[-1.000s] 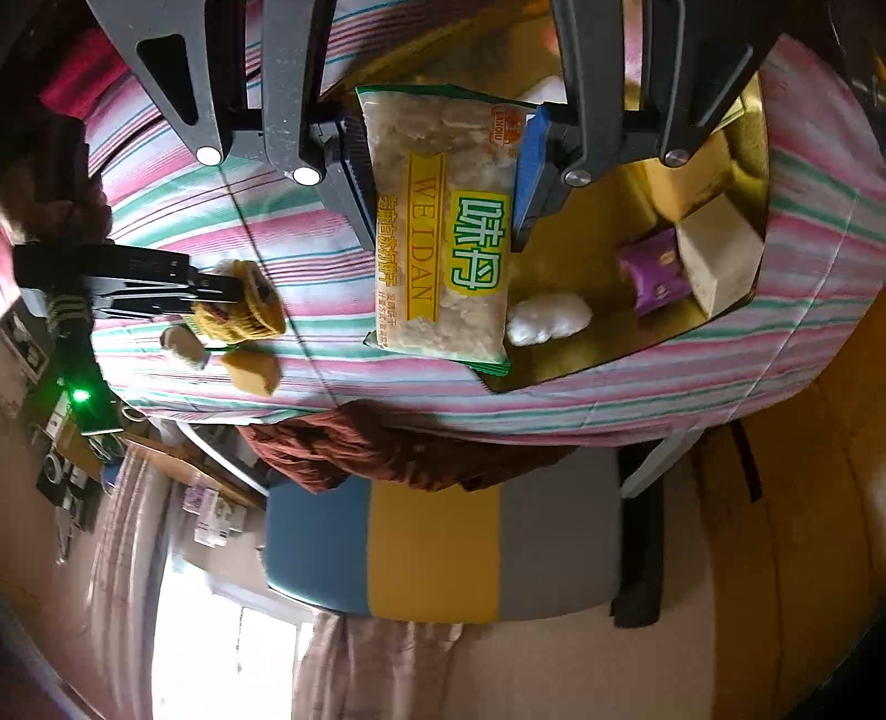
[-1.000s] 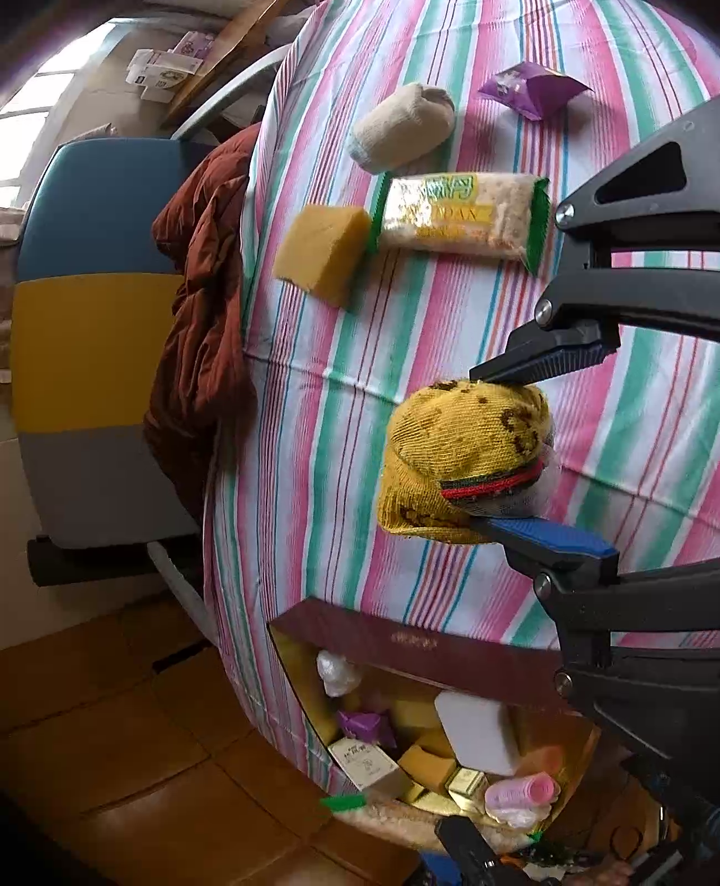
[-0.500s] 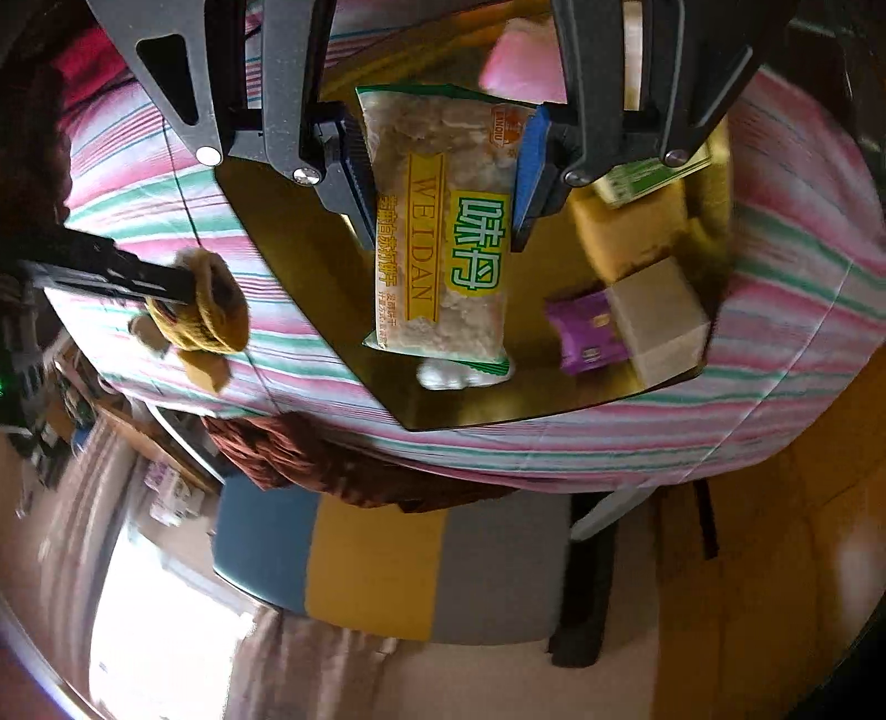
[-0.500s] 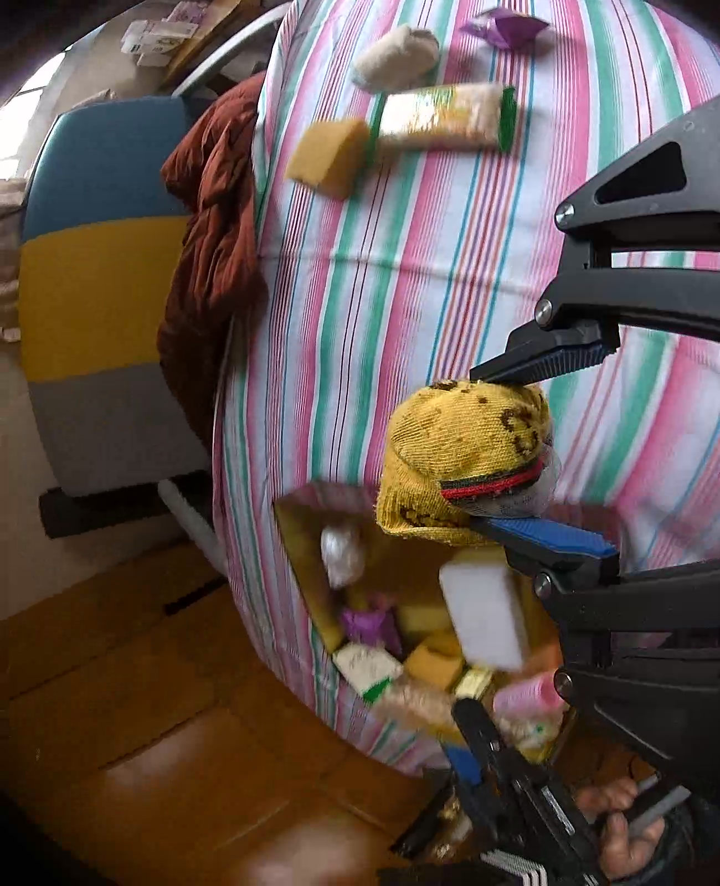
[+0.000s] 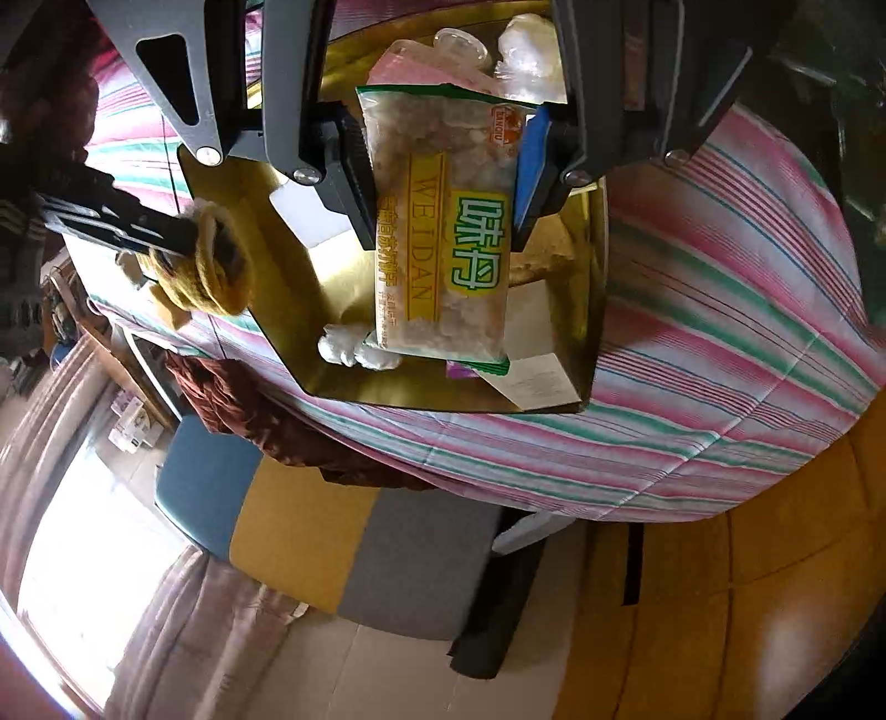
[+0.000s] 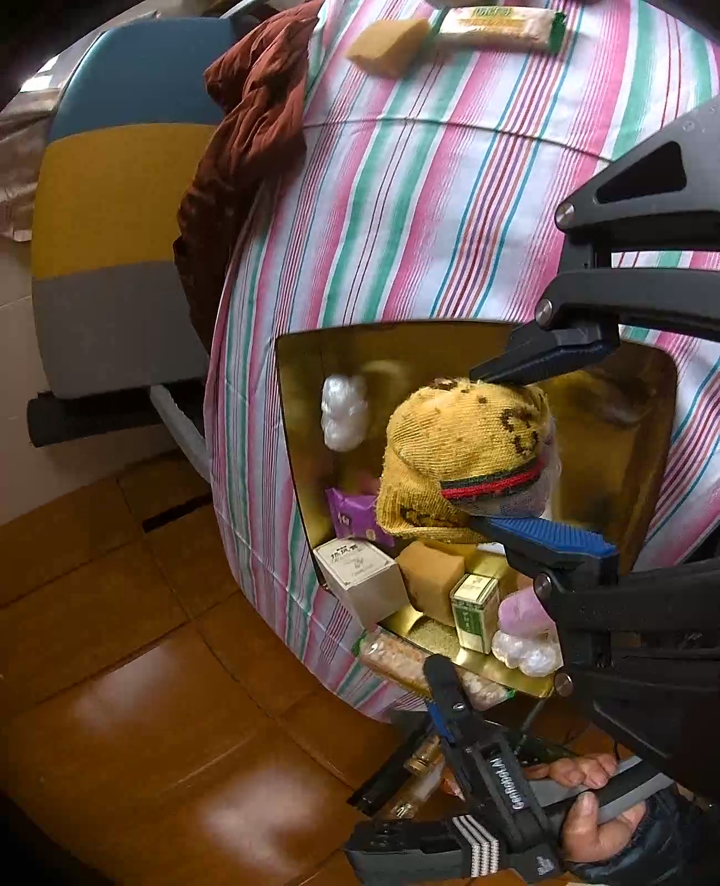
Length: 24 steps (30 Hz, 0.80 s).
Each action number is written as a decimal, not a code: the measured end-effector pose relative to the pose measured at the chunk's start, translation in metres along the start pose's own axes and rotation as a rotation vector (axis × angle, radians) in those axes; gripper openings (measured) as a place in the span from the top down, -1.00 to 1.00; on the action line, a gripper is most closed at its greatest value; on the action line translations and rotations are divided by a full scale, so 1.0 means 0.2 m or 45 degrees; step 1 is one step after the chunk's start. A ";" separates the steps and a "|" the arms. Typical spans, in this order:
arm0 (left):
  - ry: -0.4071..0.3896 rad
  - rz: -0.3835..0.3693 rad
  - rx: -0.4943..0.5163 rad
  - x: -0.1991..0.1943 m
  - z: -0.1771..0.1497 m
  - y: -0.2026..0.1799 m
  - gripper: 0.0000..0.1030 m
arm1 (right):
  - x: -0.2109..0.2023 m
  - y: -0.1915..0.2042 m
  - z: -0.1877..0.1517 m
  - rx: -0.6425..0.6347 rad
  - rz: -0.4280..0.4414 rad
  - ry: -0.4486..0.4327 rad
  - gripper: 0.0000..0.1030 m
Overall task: Organize objects
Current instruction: 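Carry the glove and snack bag to the gold tray and release both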
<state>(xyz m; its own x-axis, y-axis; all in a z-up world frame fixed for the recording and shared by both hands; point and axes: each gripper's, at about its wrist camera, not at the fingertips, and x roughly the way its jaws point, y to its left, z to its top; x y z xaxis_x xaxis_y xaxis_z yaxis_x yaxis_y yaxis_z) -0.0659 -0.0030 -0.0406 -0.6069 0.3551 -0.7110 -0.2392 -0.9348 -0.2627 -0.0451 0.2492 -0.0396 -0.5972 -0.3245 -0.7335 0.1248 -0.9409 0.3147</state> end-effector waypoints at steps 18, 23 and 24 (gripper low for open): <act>0.078 -0.057 0.020 0.12 -0.04 -0.08 0.13 | 0.11 0.03 0.06 0.000 -0.024 0.051 0.13; 0.086 -0.047 0.012 0.13 -0.03 -0.06 0.13 | 0.11 0.05 0.03 -0.023 -0.001 0.085 0.13; 0.087 -0.045 0.010 0.14 -0.03 -0.06 0.13 | 0.11 0.05 0.01 -0.024 -0.007 0.101 0.13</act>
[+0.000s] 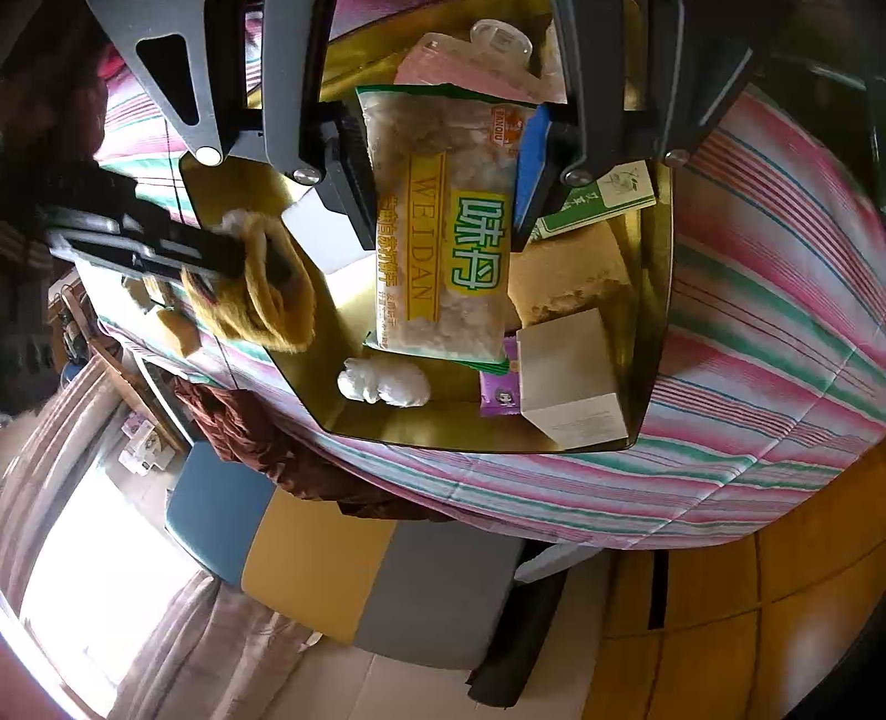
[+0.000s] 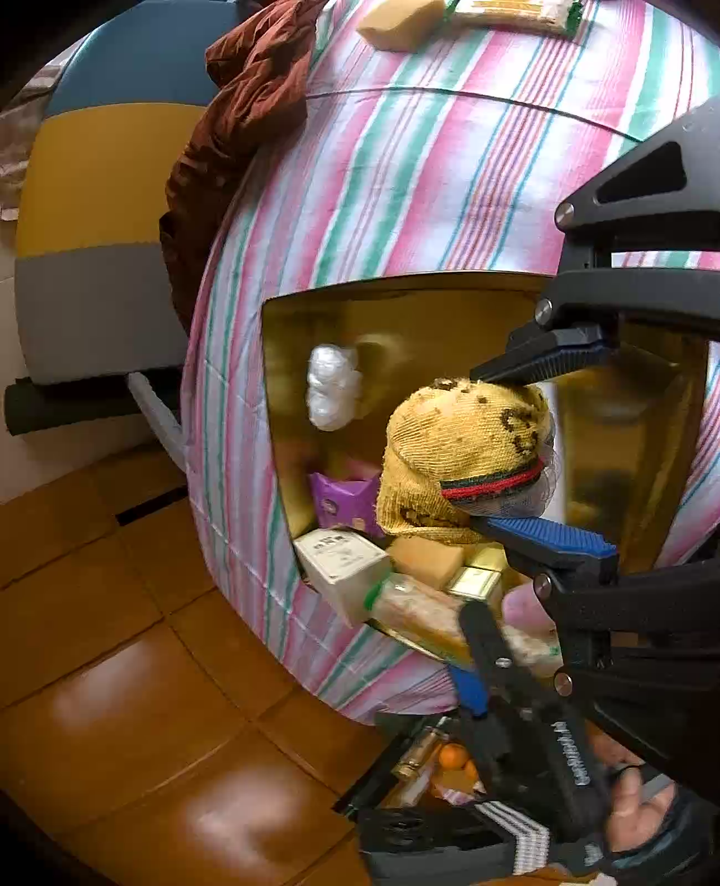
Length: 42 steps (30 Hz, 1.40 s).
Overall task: Organize objects
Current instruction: 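Carry the glove and snack bag to the gold tray and release both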
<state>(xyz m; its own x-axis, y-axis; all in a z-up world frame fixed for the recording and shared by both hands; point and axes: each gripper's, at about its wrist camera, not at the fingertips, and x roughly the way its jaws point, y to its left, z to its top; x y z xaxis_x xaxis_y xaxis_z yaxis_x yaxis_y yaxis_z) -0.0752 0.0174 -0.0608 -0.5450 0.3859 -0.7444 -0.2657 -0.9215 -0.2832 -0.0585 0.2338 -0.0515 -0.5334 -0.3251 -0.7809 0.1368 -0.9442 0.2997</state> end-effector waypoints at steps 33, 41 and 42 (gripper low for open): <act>-0.130 0.109 0.052 -0.03 0.15 -0.04 -0.50 | 0.01 0.15 -0.20 -0.098 0.182 0.089 -0.23; -0.206 0.149 0.135 -0.13 0.11 -0.12 -0.56 | -0.05 0.16 -0.19 -0.144 -0.114 -0.032 -0.24; -0.216 0.157 0.147 -0.14 0.10 -0.13 -0.56 | -0.05 0.16 -0.19 -0.152 -0.181 -0.041 -0.24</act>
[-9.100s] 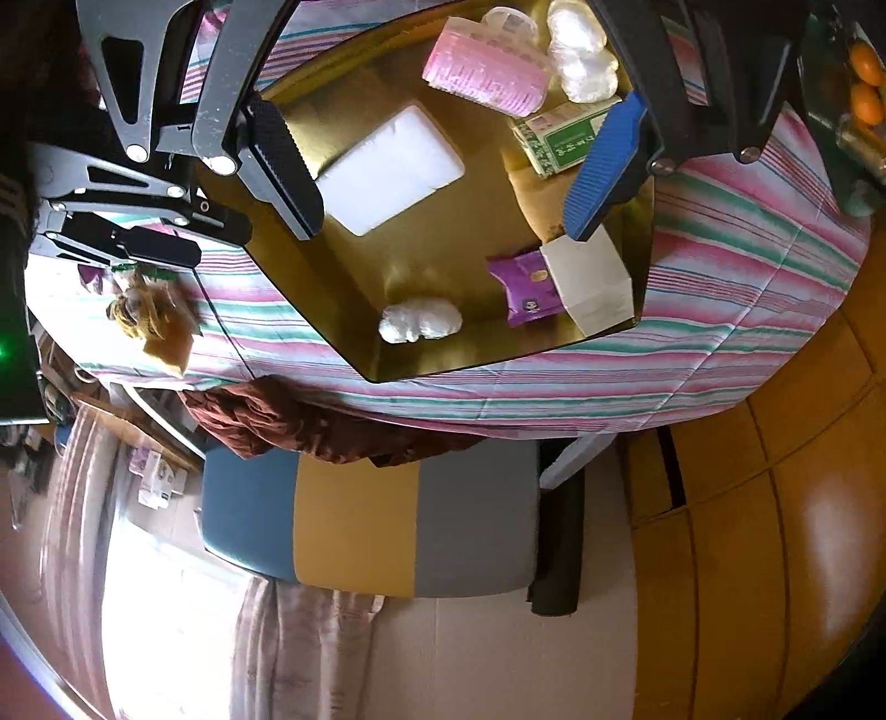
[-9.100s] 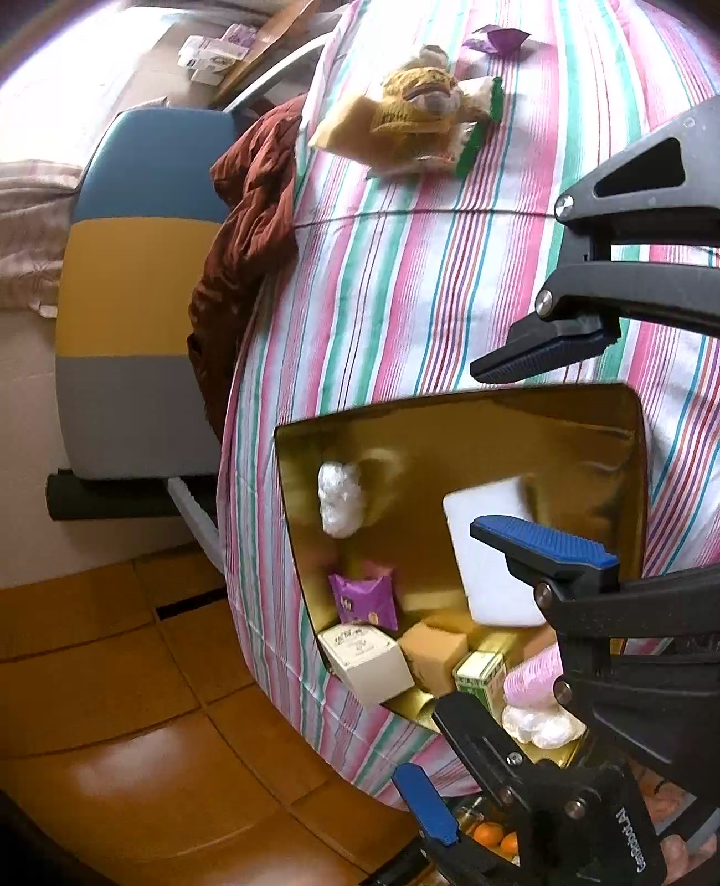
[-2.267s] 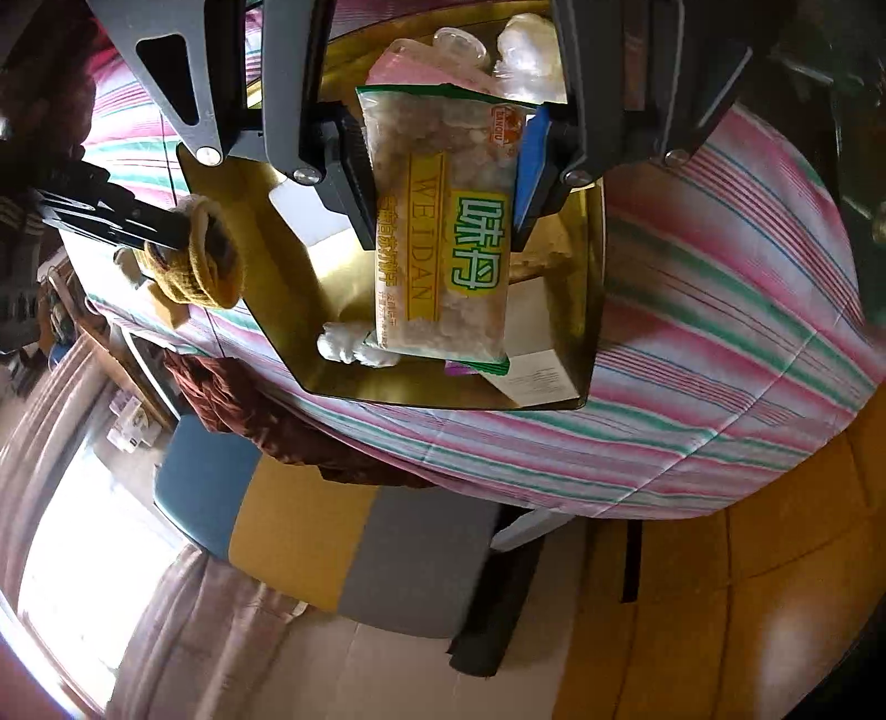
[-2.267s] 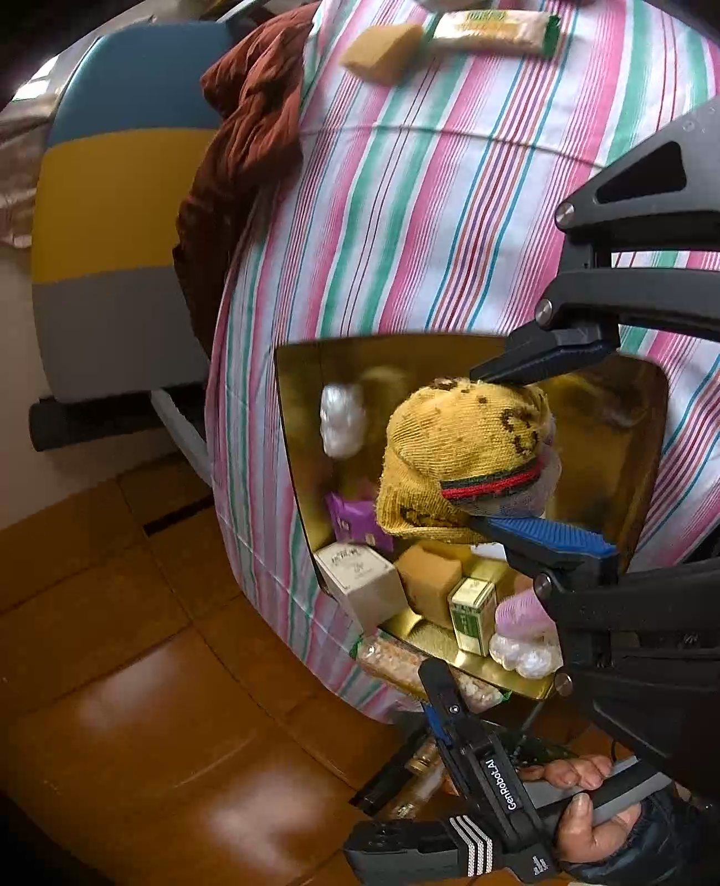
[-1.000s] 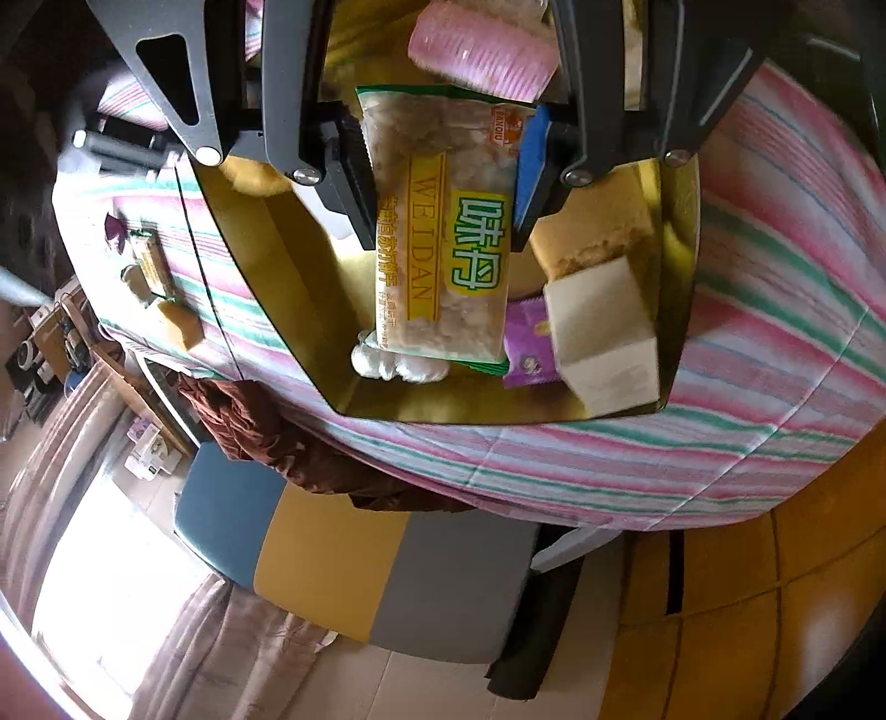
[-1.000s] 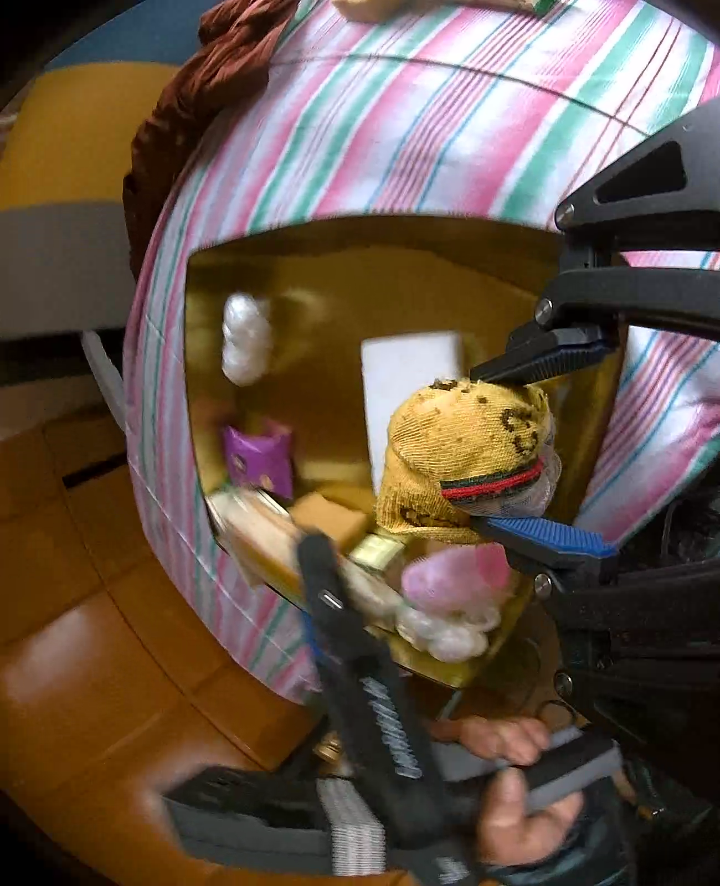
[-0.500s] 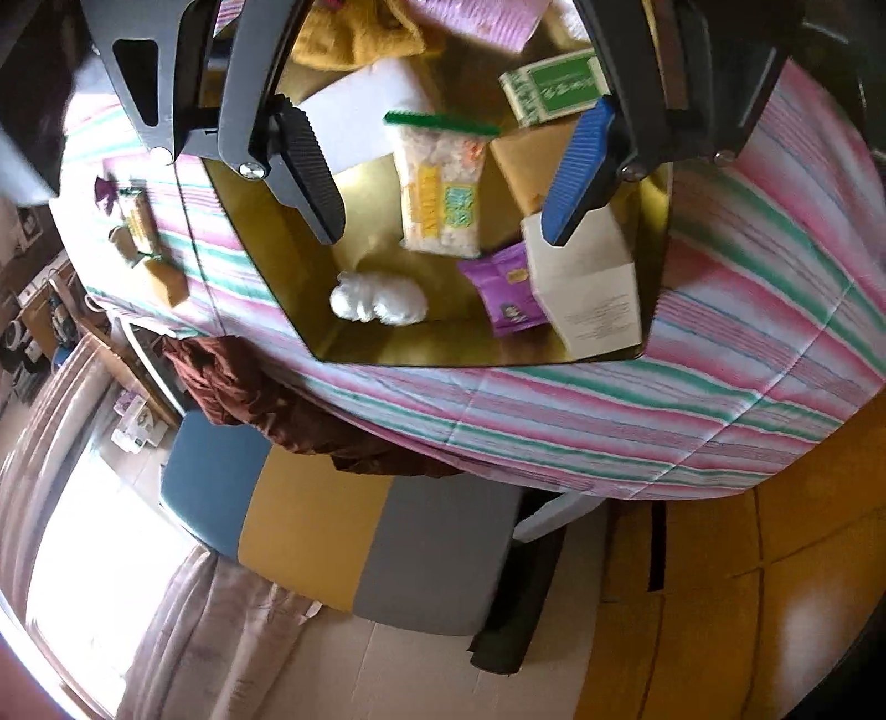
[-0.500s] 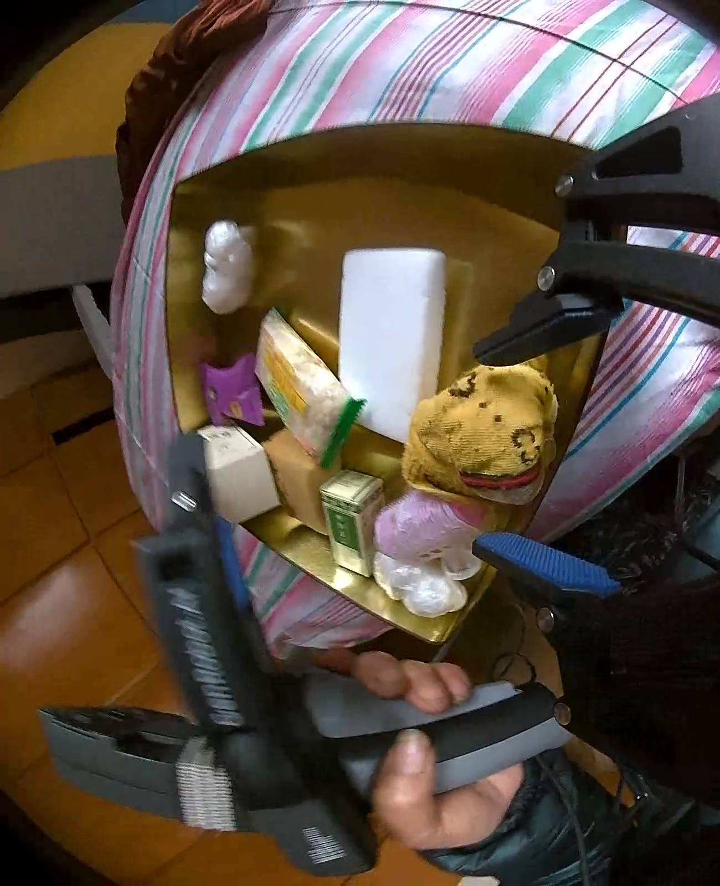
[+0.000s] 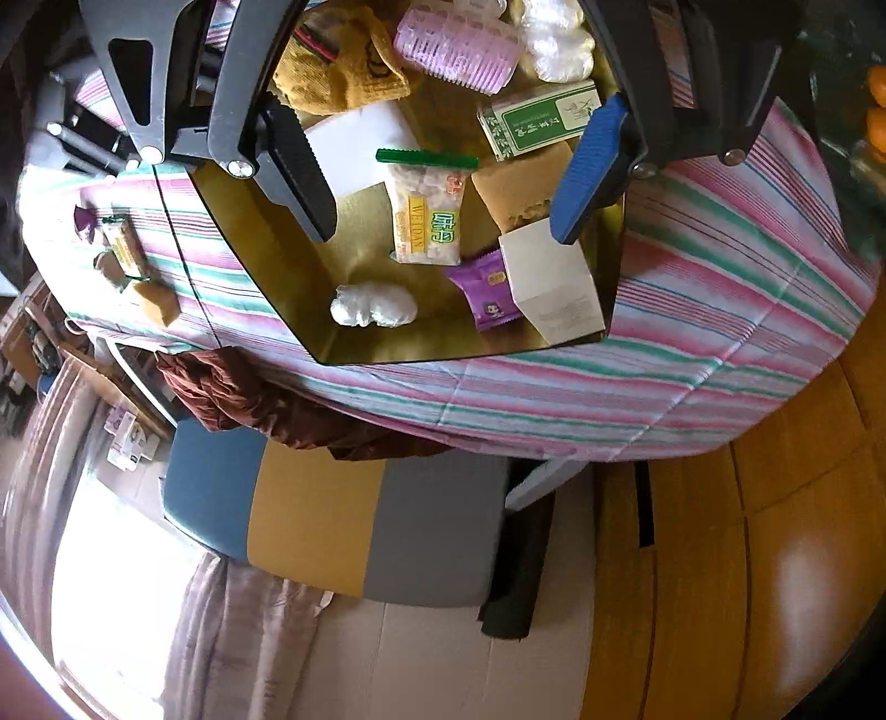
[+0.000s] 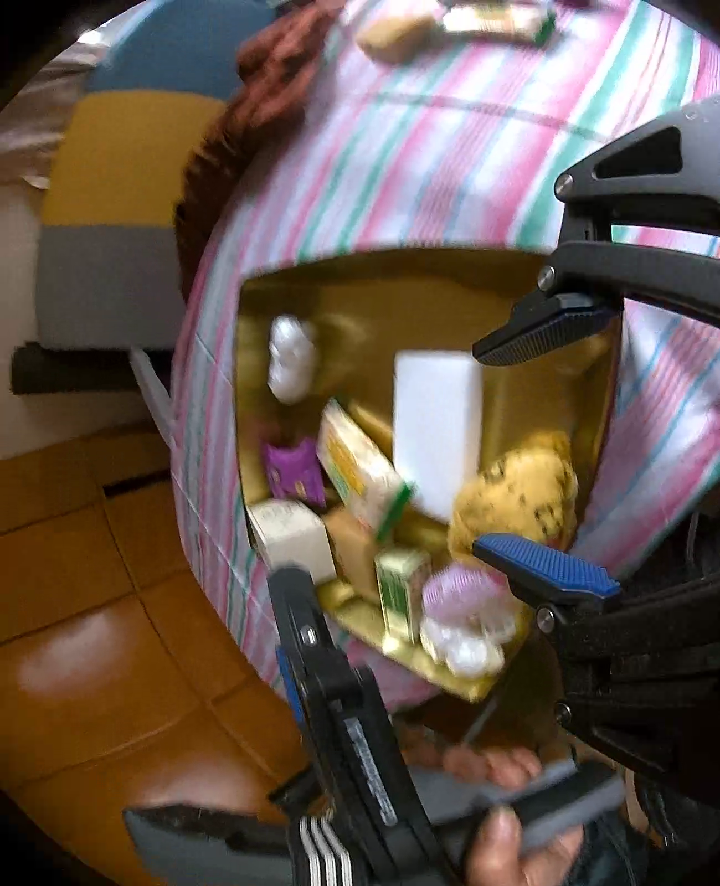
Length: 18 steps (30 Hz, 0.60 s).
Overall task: Organize objects
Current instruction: 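Carry the glove and snack bag to the gold tray and release both, then move both tools back toward the remaining items on the bed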
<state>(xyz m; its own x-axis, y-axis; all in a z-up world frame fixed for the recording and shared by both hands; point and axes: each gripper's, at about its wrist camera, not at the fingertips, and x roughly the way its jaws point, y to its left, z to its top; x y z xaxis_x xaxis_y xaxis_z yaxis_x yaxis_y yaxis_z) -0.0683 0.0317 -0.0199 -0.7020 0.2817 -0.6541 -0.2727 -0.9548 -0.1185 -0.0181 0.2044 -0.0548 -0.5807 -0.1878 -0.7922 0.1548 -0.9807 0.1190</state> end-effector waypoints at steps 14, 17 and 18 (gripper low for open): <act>-0.052 0.024 0.089 -0.07 -0.03 -0.09 -0.58 | -0.16 -0.13 0.00 0.141 -0.088 -0.226 -0.24; -0.074 0.026 0.124 -0.10 -0.03 -0.12 -0.58 | -0.19 -0.14 0.01 0.129 -0.110 -0.254 -0.24; -0.079 0.025 0.132 -0.10 -0.03 -0.13 -0.60 | -0.20 -0.14 0.01 0.122 -0.127 -0.260 -0.24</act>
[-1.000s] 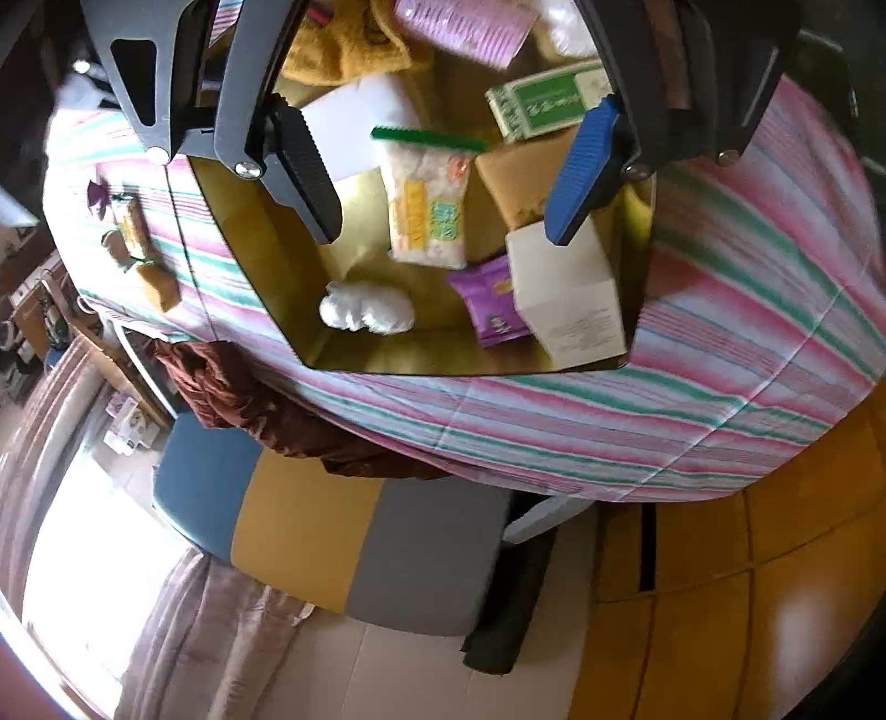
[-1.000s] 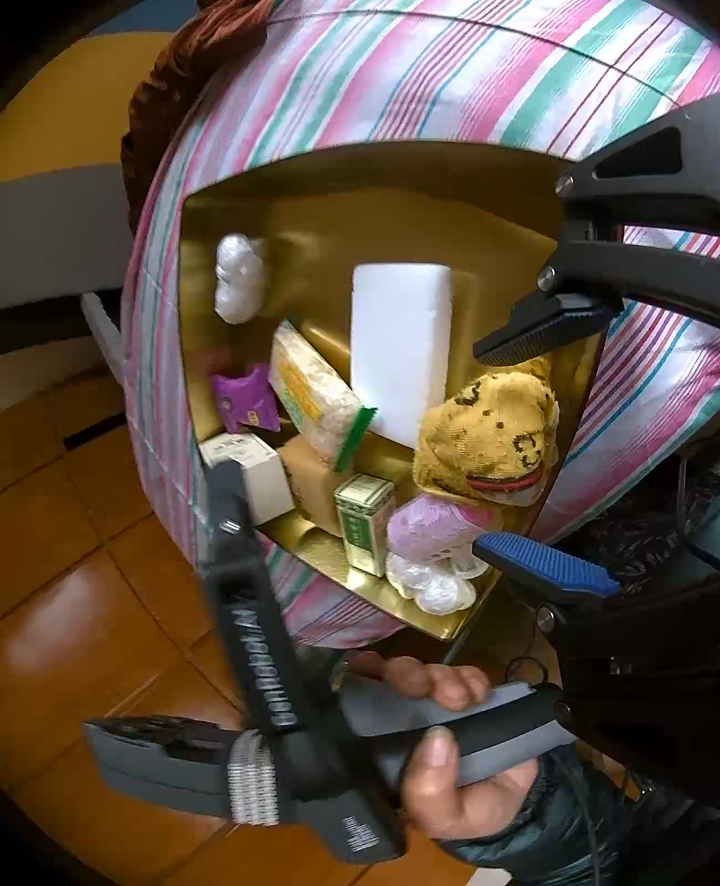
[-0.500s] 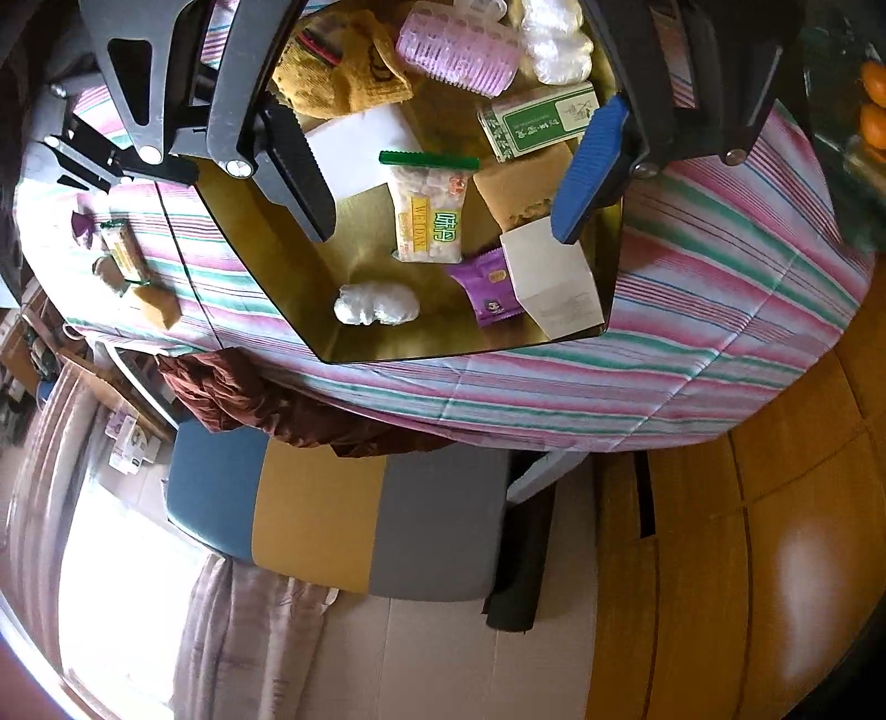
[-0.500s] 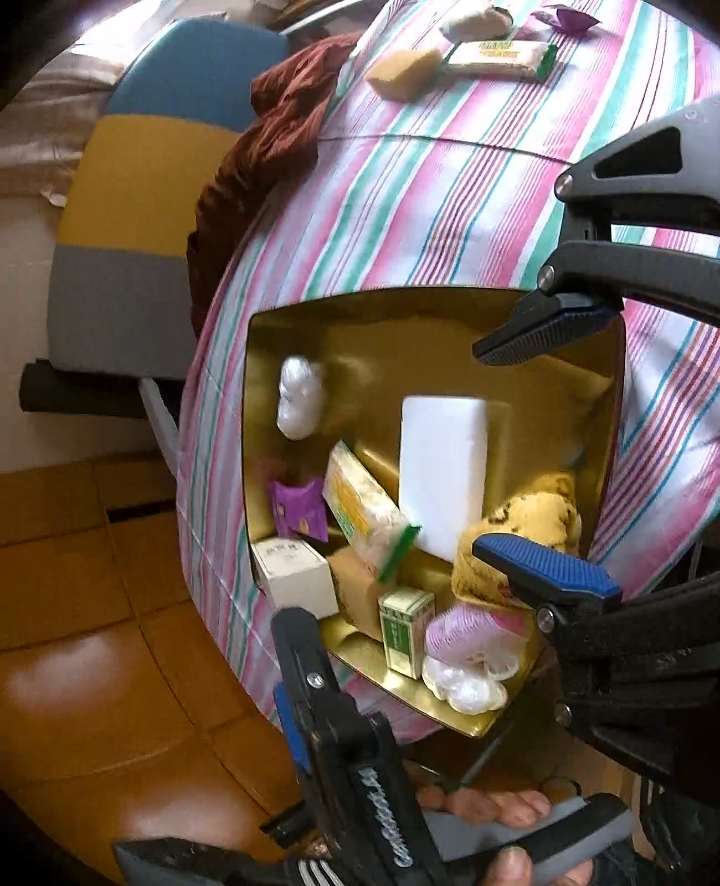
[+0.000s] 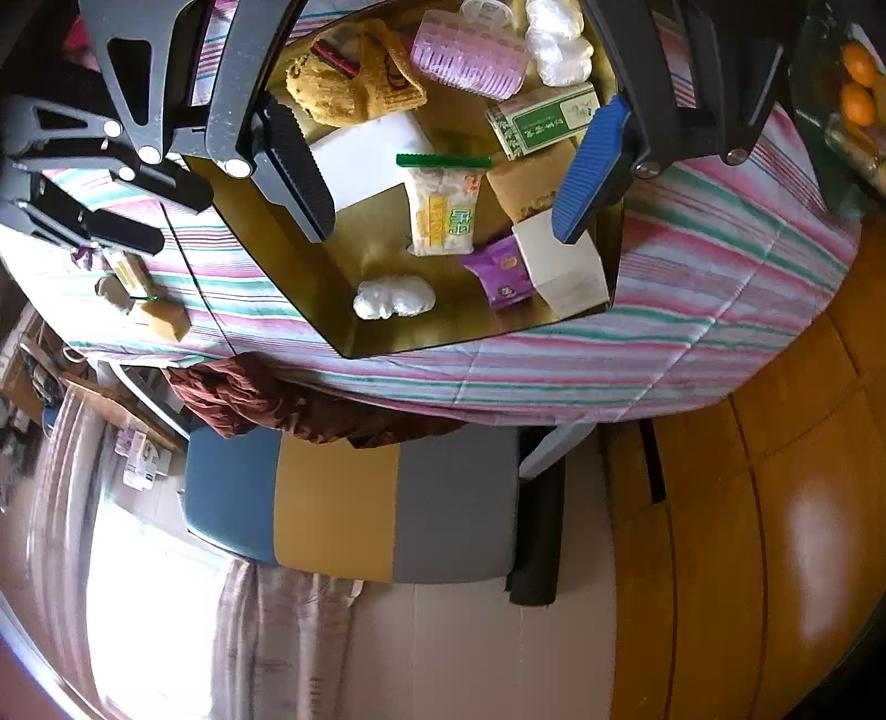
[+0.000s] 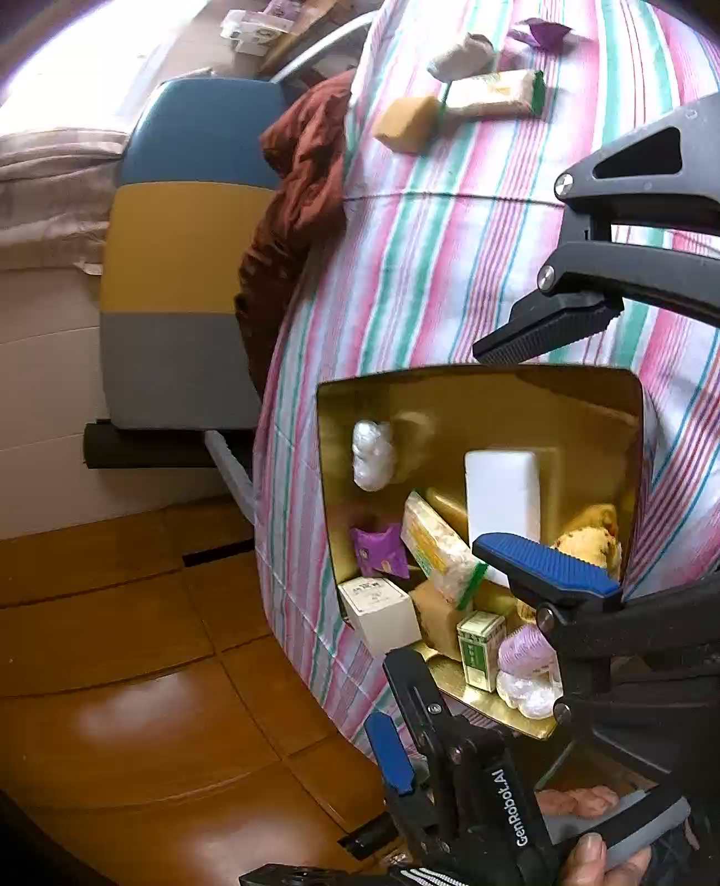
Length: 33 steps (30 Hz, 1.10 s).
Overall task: Organize objects
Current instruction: 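Move both tools back toward the remaining items on the bed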
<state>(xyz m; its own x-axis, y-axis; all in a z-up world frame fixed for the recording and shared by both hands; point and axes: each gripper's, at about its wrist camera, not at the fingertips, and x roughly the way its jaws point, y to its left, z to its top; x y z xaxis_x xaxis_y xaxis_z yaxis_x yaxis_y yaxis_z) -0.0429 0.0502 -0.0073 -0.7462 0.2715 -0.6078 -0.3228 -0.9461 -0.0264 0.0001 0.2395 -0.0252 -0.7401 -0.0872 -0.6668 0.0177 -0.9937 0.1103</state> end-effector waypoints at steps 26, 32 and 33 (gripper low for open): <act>-0.016 -0.147 0.230 -0.03 0.05 -0.37 -0.65 | -0.08 -0.52 -0.01 0.212 -0.185 0.118 -0.24; -0.001 -0.186 0.281 0.00 0.05 -0.47 -0.65 | -0.16 -0.76 -0.02 0.326 -0.279 0.121 -0.24; 0.000 -0.192 0.290 0.00 0.04 -0.49 -0.65 | -0.17 -0.81 -0.02 0.344 -0.297 0.117 -0.24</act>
<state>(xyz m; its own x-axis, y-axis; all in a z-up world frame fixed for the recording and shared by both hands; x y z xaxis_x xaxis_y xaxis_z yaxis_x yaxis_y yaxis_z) -0.0166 0.1454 0.0022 -0.6795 0.4067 -0.6107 -0.5533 -0.8307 0.0625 0.0258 0.4031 -0.0232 -0.6396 0.1216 -0.7590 -0.3318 -0.9344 0.1299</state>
